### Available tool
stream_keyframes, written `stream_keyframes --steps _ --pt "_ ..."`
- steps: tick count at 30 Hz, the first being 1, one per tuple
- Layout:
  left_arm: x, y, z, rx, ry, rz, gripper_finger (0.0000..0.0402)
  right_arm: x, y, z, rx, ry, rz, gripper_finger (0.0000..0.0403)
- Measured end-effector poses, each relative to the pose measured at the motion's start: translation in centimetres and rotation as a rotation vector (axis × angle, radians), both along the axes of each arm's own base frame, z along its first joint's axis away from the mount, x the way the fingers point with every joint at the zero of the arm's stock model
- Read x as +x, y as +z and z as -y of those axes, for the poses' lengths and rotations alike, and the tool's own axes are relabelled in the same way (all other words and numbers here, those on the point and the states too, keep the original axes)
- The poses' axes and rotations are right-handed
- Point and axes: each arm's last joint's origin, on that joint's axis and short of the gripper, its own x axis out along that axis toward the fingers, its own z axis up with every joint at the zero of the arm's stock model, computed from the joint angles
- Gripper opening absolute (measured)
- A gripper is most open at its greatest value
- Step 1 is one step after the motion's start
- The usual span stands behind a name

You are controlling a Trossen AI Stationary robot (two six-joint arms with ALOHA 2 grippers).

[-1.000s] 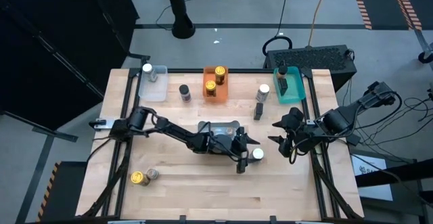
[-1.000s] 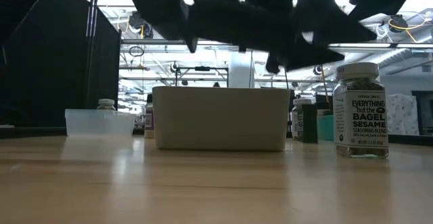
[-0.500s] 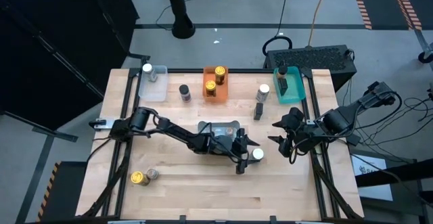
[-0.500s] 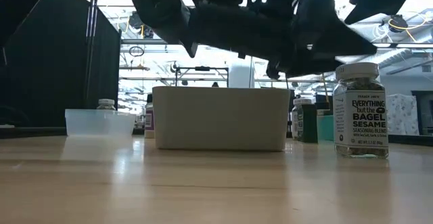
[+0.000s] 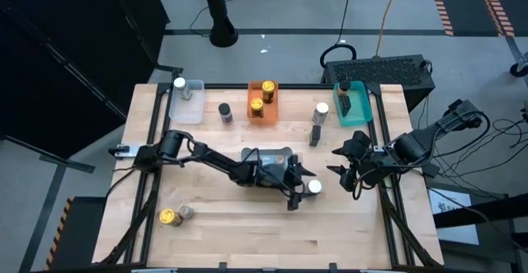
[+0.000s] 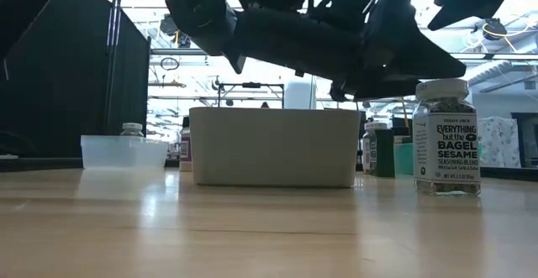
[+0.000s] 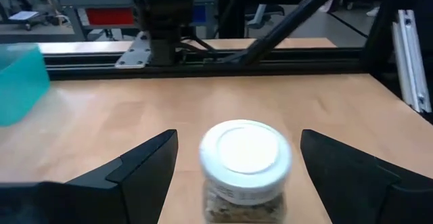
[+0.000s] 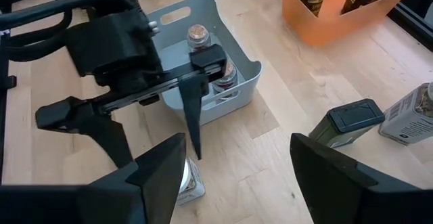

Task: Sort spices by type
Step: Put the bottom white seasoning bottle into the transparent bin

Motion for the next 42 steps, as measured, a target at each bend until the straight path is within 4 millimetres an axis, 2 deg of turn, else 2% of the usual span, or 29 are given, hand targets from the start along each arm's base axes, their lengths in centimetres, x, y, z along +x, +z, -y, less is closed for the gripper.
stream_keyframes --steps 6,22,29,42 --pt "0.1 -0.7 0.0 0.011 -0.009 -0.017 0.0317 0.0 0.0 0.0 -0.004 0.002 -0.002 0.0247" --pt "0.2 -0.8 0.2 0.012 -0.048 0.006 0.0317 0.0 0.0 0.0 -0.006 0.003 -0.002 0.0247" --pt "1.4 -1.1 0.2 0.009 -0.043 0.023 0.0317 0.0 0.0 0.0 -0.005 0.004 -0.003 0.0247" --pt "1.5 -1.3 -0.3 0.037 -0.002 -0.003 0.0314 0.0 -0.1 0.0 -0.007 0.008 -0.009 0.0247"
